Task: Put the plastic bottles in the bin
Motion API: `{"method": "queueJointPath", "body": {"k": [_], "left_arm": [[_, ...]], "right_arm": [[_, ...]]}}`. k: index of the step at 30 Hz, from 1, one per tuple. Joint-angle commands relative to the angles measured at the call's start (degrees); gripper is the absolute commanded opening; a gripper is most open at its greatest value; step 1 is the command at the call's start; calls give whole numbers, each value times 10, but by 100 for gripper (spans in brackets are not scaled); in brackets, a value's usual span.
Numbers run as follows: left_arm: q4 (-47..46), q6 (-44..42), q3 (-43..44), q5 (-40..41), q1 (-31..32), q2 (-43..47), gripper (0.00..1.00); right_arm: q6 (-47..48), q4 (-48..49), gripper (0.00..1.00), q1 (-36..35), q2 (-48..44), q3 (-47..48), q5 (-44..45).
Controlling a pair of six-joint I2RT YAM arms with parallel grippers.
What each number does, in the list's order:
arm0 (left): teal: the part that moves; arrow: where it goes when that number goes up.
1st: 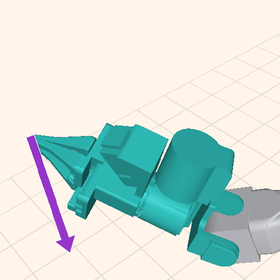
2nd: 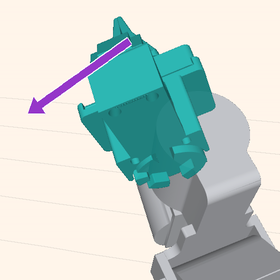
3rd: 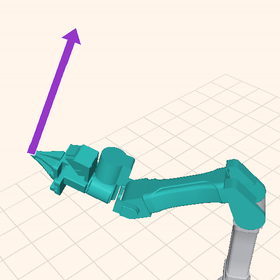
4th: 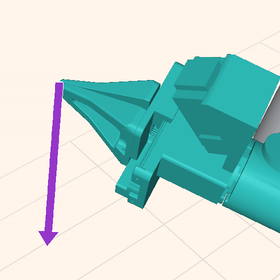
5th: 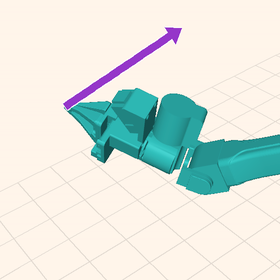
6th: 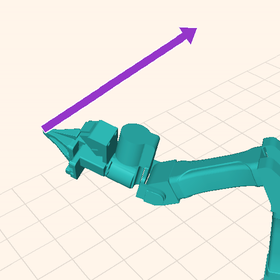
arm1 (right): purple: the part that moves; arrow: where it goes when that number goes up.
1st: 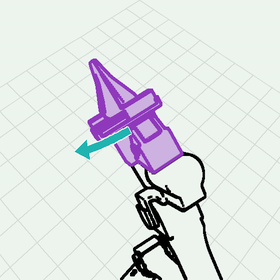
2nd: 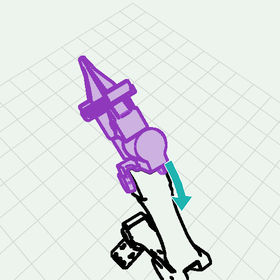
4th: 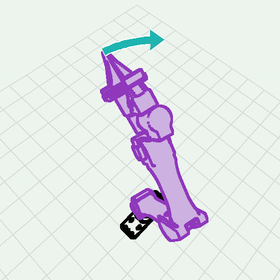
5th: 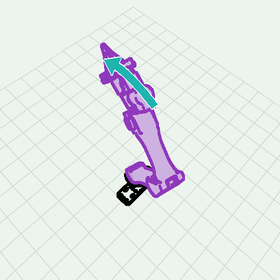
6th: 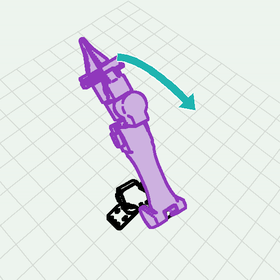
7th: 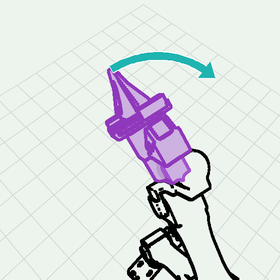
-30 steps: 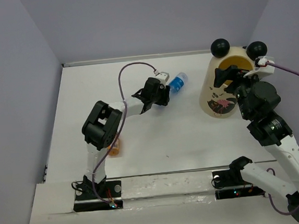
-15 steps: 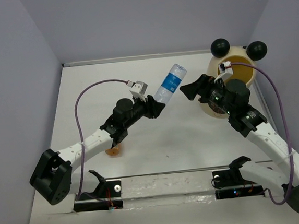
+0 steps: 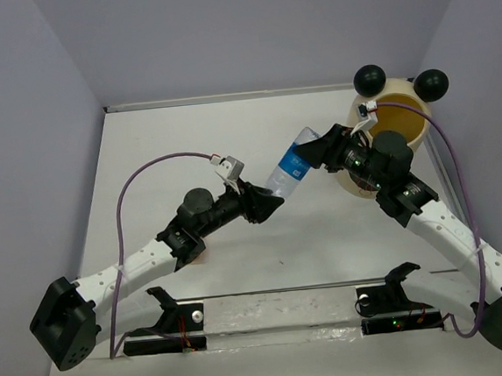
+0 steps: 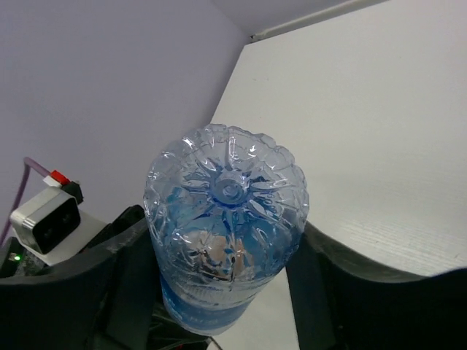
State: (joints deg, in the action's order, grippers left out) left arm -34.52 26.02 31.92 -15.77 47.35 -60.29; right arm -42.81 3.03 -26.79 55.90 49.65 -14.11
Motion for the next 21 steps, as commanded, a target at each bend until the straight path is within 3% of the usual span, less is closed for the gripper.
{"method": "queueJointPath", "body": {"k": [1,3,5,6,7,11,17,21], "left_arm": [[-37,-5,0,-27,5,22,56],[-19,-7,4,-16,5,25,77],[8,-6,8,9,5,37,91],[18,-7,9,20,5,43,91],[33,-4,11,36,5,50,98],[174,3,44,161,5,101,99],[342,36,63,301,5,183,99],[463,86,74,385,5,213,99]], "right_arm": [[10,44,45,-5,-24,13,11],[29,26,35,-5,-38,29,46],[61,-15,33,-5,-61,58,99],[62,-28,33,-5,-68,58,120],[89,-54,32,-5,-76,80,142],[173,-134,29,-5,-123,139,319],[307,-147,27,-5,-148,189,543],[366,-127,27,-5,-134,193,622]]}}
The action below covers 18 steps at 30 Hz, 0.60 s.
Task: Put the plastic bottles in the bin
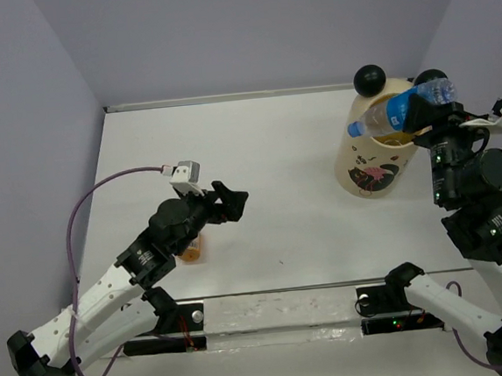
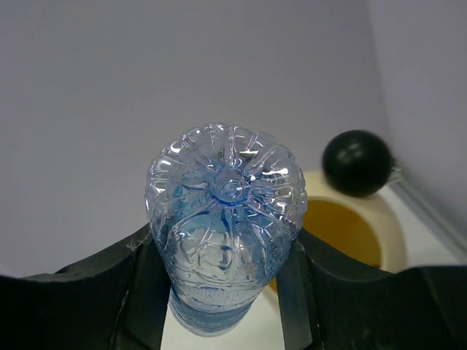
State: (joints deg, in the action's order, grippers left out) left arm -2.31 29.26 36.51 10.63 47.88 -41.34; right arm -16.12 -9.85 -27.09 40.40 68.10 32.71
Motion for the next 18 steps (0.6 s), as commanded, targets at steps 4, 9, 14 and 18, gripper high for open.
{"method": "queueJointPath", "body": {"k": [4,9,14,18], "left_arm": [[284,146,37,233,0,32,99],[365,250,40,305,1,38,99],[412,321,33,370,1,34,99],[417,353,6,385,1,18,99]], "right_arm": [[185,84,27,-2,31,-27,220],[269,207,27,-2,59,-54,254],[297,288,27,-2,86,-81,245],[277,303,31,-2,110,-105,236]]}}
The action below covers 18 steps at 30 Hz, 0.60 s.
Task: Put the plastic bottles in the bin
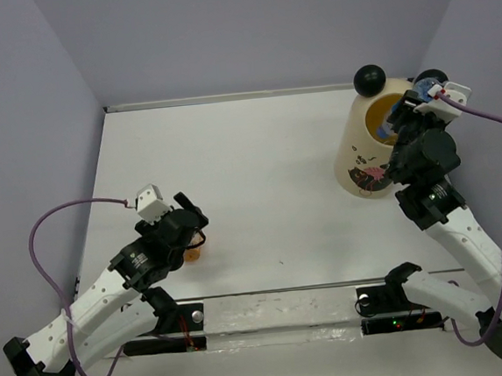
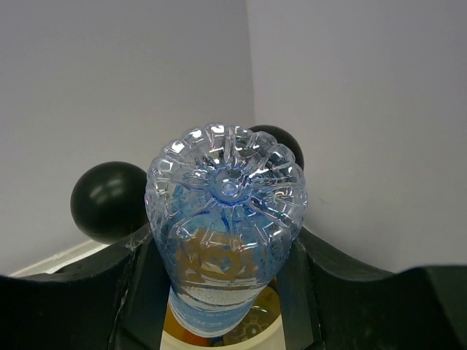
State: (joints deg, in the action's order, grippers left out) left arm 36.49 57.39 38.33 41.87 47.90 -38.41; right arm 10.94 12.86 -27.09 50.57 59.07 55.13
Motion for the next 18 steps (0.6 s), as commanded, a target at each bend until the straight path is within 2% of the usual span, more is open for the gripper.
{"method": "queueJointPath", "body": {"k": [1,4,6,10,13,18], "left_arm": [[26,76,-18,70,1,-20,99],[23,99,-41,69,1,-37,99],[26,109,-41,73,1,-57,99],[16,94,-37,73,0,-73,99],[18,80,-33,33,-2,-109,99],[9,58,-26,-11,-1,-157,99]], "right_arm": [[-7,76,50,-2,15,-22,11],[-24,71,89,-2,20,-42,6],[-50,37,94,-2,10,-40,-3],[-118,-54,96,-2,-13,-12,-39],[-165,-113,96,-2,-37,5,-75],[-204,-153,96,-2,-85,2,-127]]}}
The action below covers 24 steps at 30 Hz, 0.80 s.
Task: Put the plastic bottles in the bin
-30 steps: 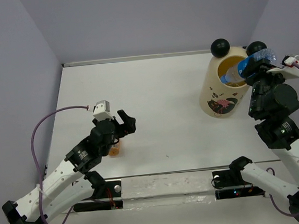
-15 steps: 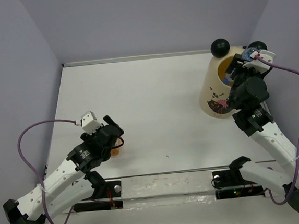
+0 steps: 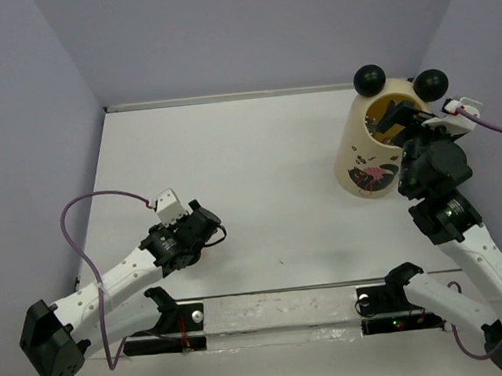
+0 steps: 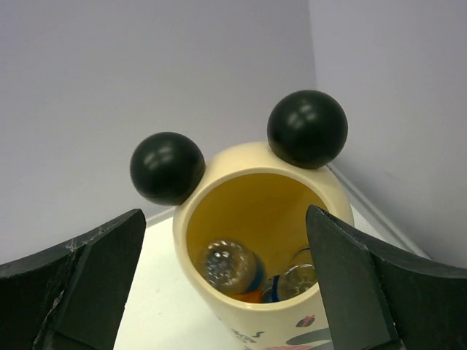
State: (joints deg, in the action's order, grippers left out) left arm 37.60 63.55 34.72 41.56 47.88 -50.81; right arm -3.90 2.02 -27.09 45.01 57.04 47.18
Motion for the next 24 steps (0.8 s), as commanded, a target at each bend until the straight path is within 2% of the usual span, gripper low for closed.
{"method": "queueJointPath", "body": {"k": [1,8,13,15,19,24], "left_arm": [[2,-4,14,-9,-1,-47,99],[-7,-15,14,-29,-1,-74,99],[-24,-25,4,-46,-2,-76,98],[-42,-29,-4,-56,-2,-75,95],[-84,-32,-35,-76,-2,-71,83],[-84,-20,-41,-54,-3,-69,83]], "right_arm": [[-64,-48,96,-2,-33,21,-55],[-89,-76,96,-2,-43,26,-105],[-123,-91,96,-2,-37,34,-173],[-130,-92,96,-2,-30,35,-198],[-148,-94,96,-2,-19,43,-238],[-154,-94,96,-2,-14,57,-270]]}}
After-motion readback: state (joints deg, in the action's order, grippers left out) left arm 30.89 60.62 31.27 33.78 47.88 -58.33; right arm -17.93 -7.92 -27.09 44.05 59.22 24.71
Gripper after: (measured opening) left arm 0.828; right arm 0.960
